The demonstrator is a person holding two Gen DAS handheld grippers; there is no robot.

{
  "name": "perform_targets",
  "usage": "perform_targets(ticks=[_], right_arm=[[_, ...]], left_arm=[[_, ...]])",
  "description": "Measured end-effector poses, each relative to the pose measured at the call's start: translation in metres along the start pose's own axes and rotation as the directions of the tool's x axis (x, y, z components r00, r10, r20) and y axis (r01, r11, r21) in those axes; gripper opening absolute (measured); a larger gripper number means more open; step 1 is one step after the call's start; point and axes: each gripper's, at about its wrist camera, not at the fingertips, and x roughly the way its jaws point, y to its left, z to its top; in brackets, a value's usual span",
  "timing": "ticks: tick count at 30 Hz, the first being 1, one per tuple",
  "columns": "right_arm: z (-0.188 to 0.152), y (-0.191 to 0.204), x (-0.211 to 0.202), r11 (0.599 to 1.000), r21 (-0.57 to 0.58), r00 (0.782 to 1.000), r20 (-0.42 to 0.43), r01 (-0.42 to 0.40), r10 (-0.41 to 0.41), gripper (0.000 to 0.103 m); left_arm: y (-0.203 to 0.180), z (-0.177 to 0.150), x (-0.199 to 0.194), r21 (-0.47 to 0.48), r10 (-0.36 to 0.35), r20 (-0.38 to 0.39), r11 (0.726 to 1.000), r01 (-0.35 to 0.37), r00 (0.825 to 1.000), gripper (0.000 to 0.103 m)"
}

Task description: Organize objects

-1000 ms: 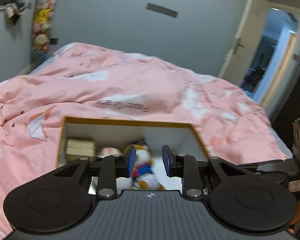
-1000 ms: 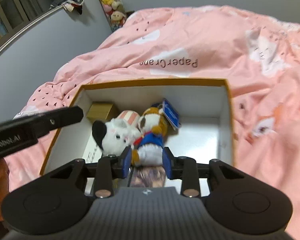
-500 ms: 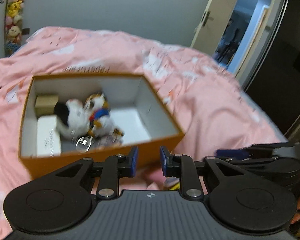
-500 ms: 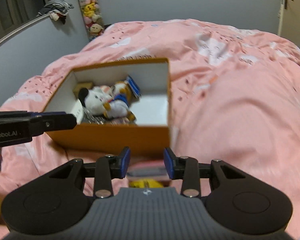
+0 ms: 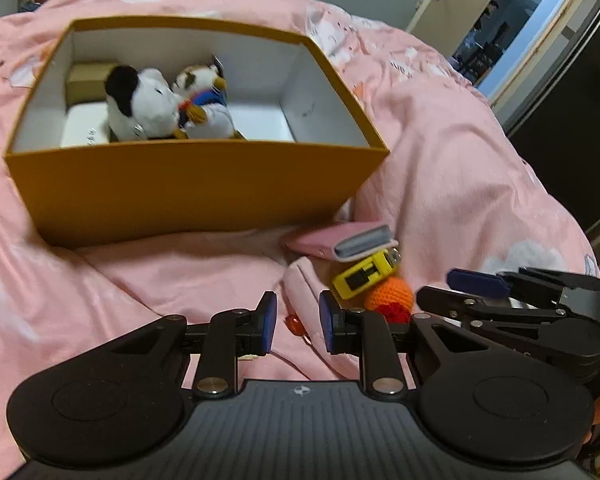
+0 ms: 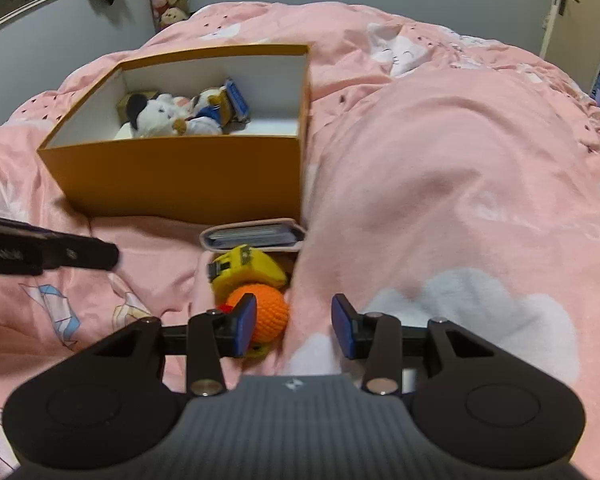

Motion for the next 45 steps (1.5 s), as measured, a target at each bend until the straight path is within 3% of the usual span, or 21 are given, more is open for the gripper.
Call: perform_targets(ticks=[3,9,11,13,17,21,27,29,32,39,43,45], right_arm=[[0.005,0.007,0.005,0.999,-0.018,0.999,-0.011,-0.042,0.042,0.044],[0.034,0.009,0.015,0.999,-0.022,0.999,-0.003,-0.035,0.035,0.044],[0.044,0.015,0.02,0.998,-0.064,1.0,-0.008,-0.024,0.023,0.046],[0.051,0.025,0.028,0.99,-0.143,0.999,-0.036,-0.013,0.008,0.056],[0.057,0.05,0.047,0.942,-0.334,0.995,-0.08,0.022,-0.052,0.056],[0.061,0.065,0.065,0.898,-0.44,0.988,-0.143,-0.004,-0.065,0.056],[0.059,0.072,0.091,0.831,-0.555,0.967,-0.197,0.026,-0.162,0.055],[0.056,0.072,0.094,0.814,-0.58,0.963,-0.197,0.036,-0.182,0.052],[0.055,0.073,0.086,0.801,-0.597,0.969,-0.168,0.046,-0.181,0.037],[0.067,0.068,0.05,0.838,-0.544,0.987,-0.108,0.045,-0.123,0.025],[0.075,0.081,0.025,0.854,-0.521,0.997,-0.051,0.017,-0.051,0.02],[0.076,0.092,0.014,0.867,-0.497,0.999,-0.037,-0.04,0.025,0.019]], left_arm=[[0.002,0.001,0.006,-0.006,0.002,-0.007,1.0,-0.002,1.0,0.026],[0.005,0.013,0.012,-0.014,0.021,0.015,1.0,-0.021,1.0,0.026],[0.005,0.017,0.015,-0.004,0.032,0.014,0.999,-0.032,0.999,0.026],[0.006,0.021,0.017,-0.004,0.066,0.008,0.998,-0.066,0.998,0.026],[0.011,0.026,0.019,0.006,0.118,0.001,0.993,-0.118,0.993,0.026],[0.017,0.027,0.027,-0.008,0.124,-0.027,0.992,-0.125,0.992,0.026],[0.024,0.023,0.032,-0.022,0.116,-0.055,0.993,-0.117,0.992,0.026],[0.025,0.022,0.033,-0.024,0.113,-0.061,0.993,-0.114,0.992,0.026],[0.027,0.02,0.031,-0.03,0.107,-0.064,0.994,-0.109,0.992,0.026],[0.029,0.02,0.014,-0.059,0.082,-0.018,0.995,-0.082,0.997,0.026],[0.035,0.022,-0.006,-0.104,0.097,0.018,0.99,-0.095,0.995,0.026],[0.042,0.022,-0.015,-0.136,0.112,0.033,0.985,-0.106,0.993,0.026]])
